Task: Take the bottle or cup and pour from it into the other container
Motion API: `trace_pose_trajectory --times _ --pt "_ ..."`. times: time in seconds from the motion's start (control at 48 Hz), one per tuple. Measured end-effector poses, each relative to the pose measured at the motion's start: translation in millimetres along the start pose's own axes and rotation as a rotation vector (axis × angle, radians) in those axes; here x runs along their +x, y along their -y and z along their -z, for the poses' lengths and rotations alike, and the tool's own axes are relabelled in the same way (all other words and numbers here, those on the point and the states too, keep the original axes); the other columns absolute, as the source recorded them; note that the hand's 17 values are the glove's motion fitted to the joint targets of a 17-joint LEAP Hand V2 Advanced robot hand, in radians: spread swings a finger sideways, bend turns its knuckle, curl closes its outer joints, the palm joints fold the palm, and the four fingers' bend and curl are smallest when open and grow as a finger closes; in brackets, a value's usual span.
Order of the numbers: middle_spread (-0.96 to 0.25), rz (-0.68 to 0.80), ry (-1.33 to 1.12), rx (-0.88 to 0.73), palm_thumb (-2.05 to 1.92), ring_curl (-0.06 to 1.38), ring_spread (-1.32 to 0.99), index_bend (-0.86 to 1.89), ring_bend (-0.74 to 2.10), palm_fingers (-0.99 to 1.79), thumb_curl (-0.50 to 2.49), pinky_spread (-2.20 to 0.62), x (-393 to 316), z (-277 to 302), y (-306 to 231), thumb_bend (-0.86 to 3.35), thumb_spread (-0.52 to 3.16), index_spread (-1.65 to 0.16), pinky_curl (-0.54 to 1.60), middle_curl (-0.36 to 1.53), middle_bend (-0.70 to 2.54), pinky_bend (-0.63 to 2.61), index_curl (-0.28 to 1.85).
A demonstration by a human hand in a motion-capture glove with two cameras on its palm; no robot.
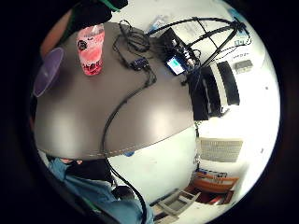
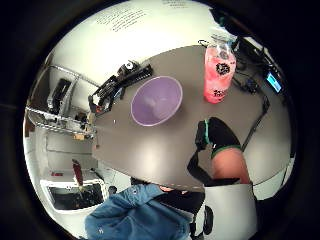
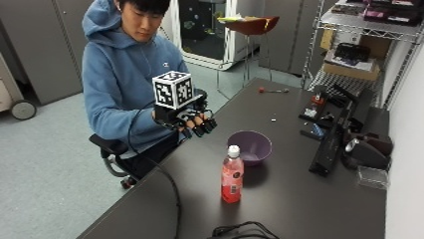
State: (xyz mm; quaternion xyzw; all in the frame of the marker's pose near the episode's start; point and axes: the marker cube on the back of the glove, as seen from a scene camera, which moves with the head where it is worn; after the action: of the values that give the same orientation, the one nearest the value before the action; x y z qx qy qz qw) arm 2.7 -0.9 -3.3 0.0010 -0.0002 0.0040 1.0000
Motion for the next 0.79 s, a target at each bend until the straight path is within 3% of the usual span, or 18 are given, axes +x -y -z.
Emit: trace_pose_trajectory --times 0.271,0.792 --pt "0.02 0.006 -0.005 0.020 0.68 0.16 0.06 0.20 0.31 0.41 0.26 0.22 18.9 18.2 -9.3 0.31 0.78 -0.30 0.20 0.14 0.18 0.35 0.21" --pt "0.02 -0.033 0.151 0.061 0.68 0.24 0.07 0.13 0.36 0.33 0.39 0.25 126.3 47.6 -19.4 0.07 0.98 -0.33 0.29 0.23 0.18 0.37 0.26"
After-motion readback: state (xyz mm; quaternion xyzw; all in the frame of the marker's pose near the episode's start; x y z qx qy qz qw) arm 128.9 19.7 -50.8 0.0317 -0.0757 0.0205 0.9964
